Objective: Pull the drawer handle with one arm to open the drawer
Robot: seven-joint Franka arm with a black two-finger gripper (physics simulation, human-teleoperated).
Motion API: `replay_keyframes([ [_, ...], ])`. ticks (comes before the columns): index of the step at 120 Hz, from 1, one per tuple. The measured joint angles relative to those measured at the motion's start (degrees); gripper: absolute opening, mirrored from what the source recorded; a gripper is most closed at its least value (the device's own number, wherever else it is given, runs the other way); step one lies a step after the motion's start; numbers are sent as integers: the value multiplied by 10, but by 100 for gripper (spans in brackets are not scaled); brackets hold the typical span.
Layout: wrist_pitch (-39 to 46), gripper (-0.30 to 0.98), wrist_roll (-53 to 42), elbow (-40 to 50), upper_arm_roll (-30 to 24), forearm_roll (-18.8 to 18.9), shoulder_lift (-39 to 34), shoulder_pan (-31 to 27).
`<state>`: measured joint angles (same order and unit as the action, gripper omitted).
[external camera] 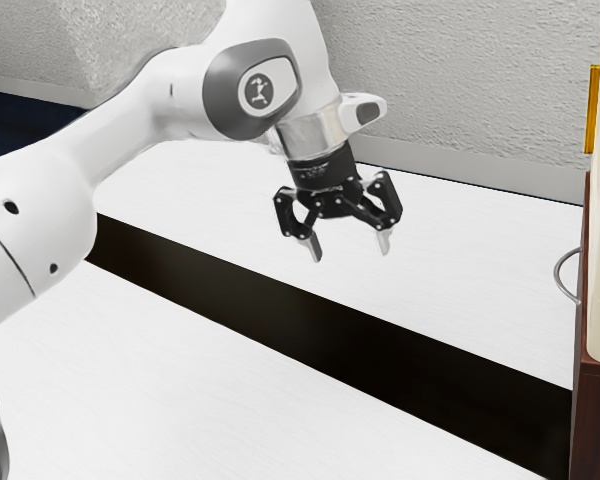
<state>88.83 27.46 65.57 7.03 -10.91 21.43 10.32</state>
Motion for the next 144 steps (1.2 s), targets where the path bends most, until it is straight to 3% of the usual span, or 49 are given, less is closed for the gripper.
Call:
replay_keyframes([
  [27,68,69,61,-5,2,2,24,46],
  [56,114,69,102,-14,-9,-2,42,52],
  [144,210,69,97,-14,-34,-82,75,58],
])
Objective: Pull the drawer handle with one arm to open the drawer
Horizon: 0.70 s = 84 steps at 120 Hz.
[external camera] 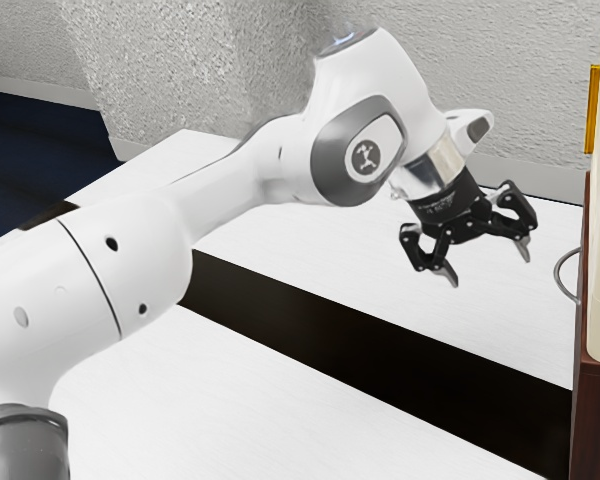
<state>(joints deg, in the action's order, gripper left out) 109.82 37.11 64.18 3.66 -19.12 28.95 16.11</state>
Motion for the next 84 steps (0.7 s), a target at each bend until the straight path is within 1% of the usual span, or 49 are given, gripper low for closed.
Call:
replay_keyframes([
  [31,29,69,-4,-1,-1,-4,16,10],
  [84,52,69,-8,-11,-8,-18,19,11],
])
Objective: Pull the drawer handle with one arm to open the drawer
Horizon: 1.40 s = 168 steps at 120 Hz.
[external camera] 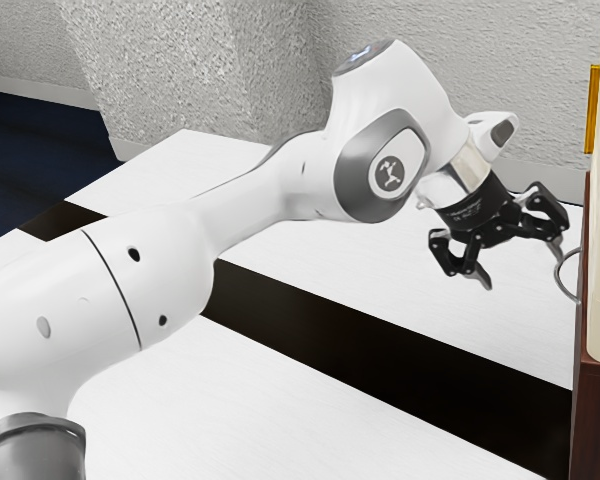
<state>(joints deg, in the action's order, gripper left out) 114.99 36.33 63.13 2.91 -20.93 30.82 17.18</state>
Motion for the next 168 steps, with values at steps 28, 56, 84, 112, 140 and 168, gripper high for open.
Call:
replay_keyframes([
  [28,8,67,-1,0,-1,-2,8,3],
  [56,12,61,-2,1,-1,-6,9,3],
  [84,16,59,-3,1,-2,-13,15,4],
  [112,13,59,-3,2,0,-14,16,3],
  [140,-1,59,-3,2,6,-13,15,2],
  [168,-17,58,-5,5,11,-9,10,-4],
])
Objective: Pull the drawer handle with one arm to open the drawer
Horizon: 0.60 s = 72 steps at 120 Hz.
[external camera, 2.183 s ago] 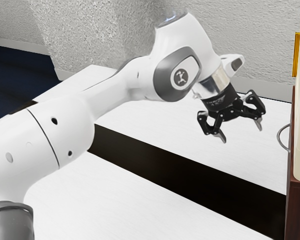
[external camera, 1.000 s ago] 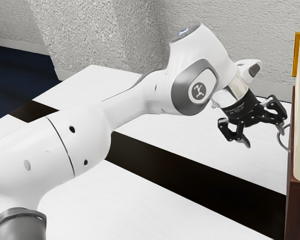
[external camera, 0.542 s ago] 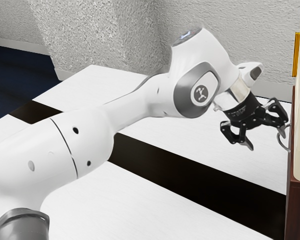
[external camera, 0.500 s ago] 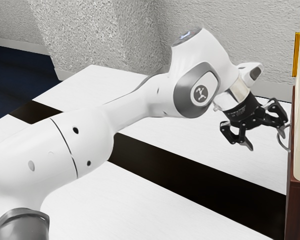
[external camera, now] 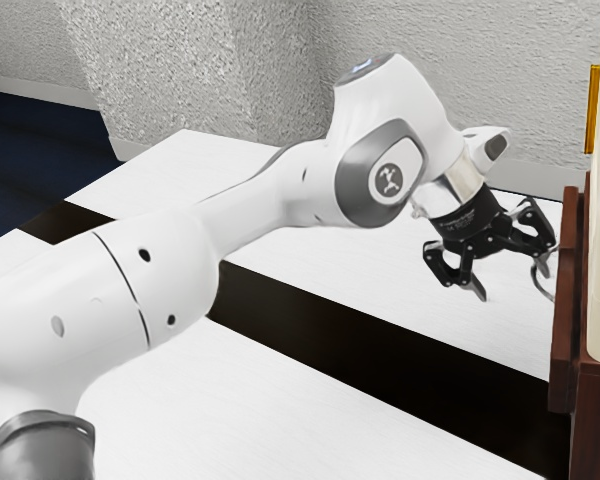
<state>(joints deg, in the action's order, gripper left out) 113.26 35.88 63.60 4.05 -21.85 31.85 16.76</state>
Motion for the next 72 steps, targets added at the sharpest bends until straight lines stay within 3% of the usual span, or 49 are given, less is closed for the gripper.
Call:
replay_keyframes([
  [72,-16,58,-20,39,13,5,-30,-3],
])
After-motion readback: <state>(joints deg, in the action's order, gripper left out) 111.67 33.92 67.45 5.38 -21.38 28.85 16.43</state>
